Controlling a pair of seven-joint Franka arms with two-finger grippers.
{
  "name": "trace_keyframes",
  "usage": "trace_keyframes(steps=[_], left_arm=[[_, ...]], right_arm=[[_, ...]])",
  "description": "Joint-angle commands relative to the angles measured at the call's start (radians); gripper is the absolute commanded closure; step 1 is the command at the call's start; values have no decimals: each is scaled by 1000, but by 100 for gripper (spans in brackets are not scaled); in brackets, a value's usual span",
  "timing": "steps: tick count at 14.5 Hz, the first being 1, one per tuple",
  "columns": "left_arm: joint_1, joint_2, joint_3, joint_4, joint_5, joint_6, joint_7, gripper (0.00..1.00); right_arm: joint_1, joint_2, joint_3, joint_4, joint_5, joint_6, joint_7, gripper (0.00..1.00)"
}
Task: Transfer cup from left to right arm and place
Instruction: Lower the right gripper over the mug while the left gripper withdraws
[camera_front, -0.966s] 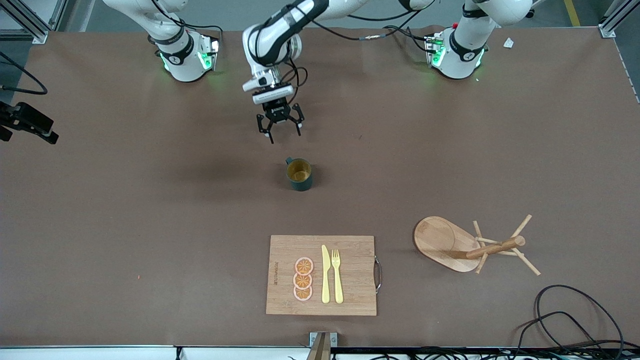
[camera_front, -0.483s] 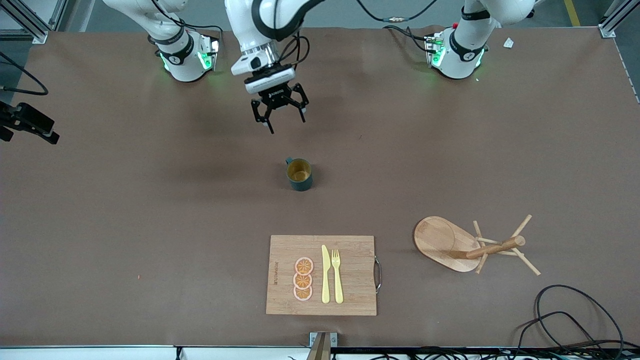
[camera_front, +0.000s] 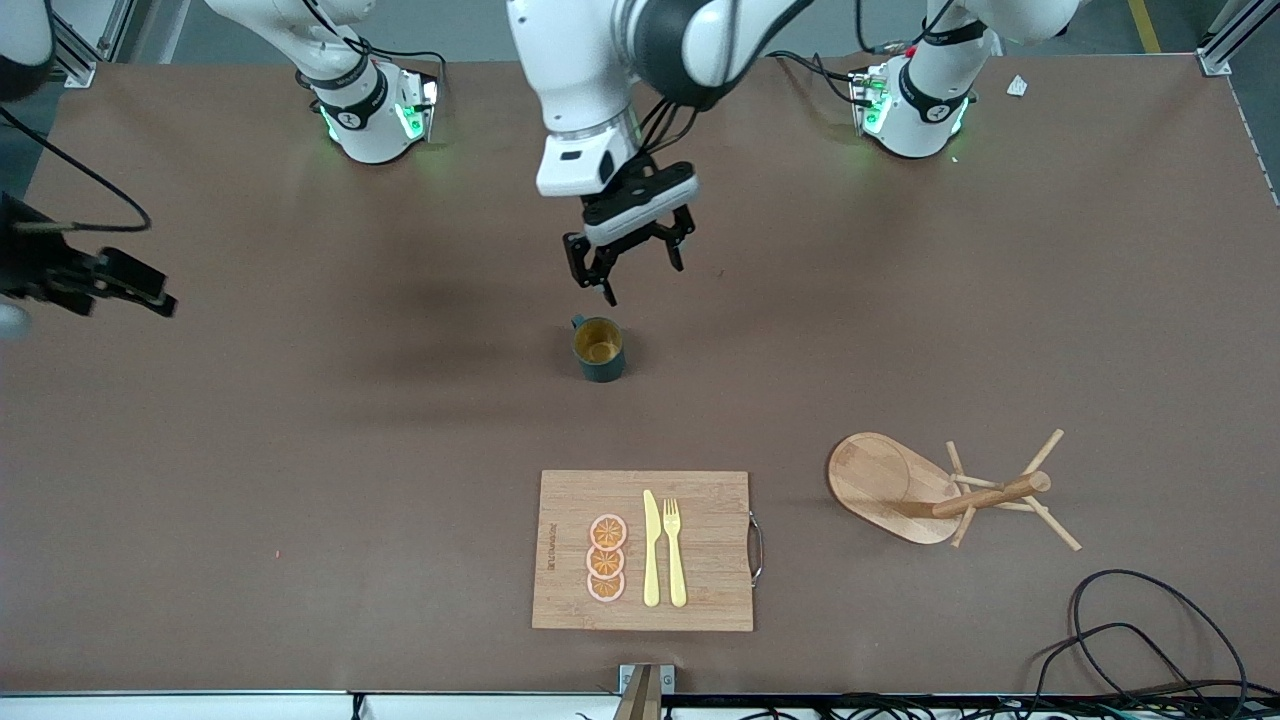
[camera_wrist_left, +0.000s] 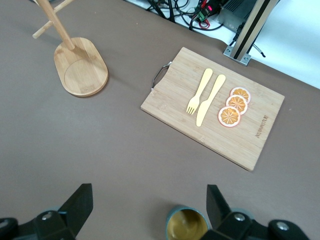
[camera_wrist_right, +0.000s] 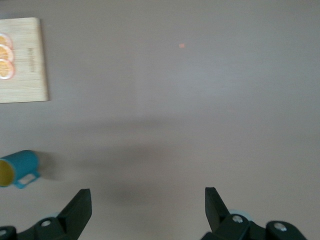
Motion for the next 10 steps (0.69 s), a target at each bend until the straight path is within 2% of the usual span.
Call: trace_keyframes(steps=[1,4,8,10], left_arm=[[85,-122,-9,-38,-118,-46,122,0],[143,-158,-7,-33,-140,-141,274,0],[220,-158,-3,-31,-161,-217,489,0],[291,-158,-4,-28,-213,-217,581,0]], right_arm=[[61,62,0,-10,40,50,55,0],[175,120,0,-10,40,119,317,0],[326,194,0,-11,41,242,610,0],[406,224,0,-10,41,315,776,0]])
